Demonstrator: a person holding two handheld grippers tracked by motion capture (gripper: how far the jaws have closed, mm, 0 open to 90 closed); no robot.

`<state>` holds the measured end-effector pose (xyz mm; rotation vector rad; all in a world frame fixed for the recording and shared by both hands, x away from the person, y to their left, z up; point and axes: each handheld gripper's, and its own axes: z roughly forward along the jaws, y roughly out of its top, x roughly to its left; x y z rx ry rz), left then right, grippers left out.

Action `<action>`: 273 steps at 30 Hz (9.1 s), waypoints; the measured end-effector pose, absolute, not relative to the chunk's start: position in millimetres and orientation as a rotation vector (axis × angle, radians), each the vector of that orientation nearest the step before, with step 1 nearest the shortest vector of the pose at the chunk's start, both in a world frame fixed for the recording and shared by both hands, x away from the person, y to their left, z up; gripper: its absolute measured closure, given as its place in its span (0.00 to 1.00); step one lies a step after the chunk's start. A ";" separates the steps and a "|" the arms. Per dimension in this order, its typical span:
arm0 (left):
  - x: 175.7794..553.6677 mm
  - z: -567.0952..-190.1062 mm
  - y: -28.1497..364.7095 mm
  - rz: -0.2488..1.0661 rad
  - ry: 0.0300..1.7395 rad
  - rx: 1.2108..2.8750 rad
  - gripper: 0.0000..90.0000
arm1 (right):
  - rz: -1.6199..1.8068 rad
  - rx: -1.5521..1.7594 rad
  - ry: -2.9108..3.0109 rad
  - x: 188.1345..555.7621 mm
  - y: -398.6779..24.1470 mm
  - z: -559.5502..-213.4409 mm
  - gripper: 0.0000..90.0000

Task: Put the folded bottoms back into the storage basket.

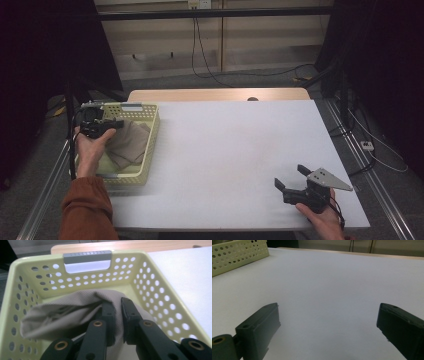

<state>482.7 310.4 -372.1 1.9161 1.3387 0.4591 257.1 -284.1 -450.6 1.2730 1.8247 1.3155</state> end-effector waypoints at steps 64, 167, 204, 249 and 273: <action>481.9 -420.0 288.8 0.282 1.371 2.449 1.00 | 1.312 1.276 1.826 258.1 -284.0 -451.0 0.04; 511.3 -428.9 320.6 0.469 1.662 2.205 1.00 | 1.311 1.298 1.818 260.2 -286.1 -452.4 0.05; 483.1 -387.0 331.9 0.659 1.316 2.012 0.29 | 1.312 1.291 1.812 260.7 -283.2 -451.3 0.04; 404.5 -366.5 364.4 0.658 1.200 1.807 0.06 | 1.315 1.289 1.806 260.7 -282.9 -450.6 0.04; 363.4 -367.3 350.5 0.712 1.163 1.851 0.07 | 1.316 1.289 1.807 260.9 -283.4 -450.6 0.04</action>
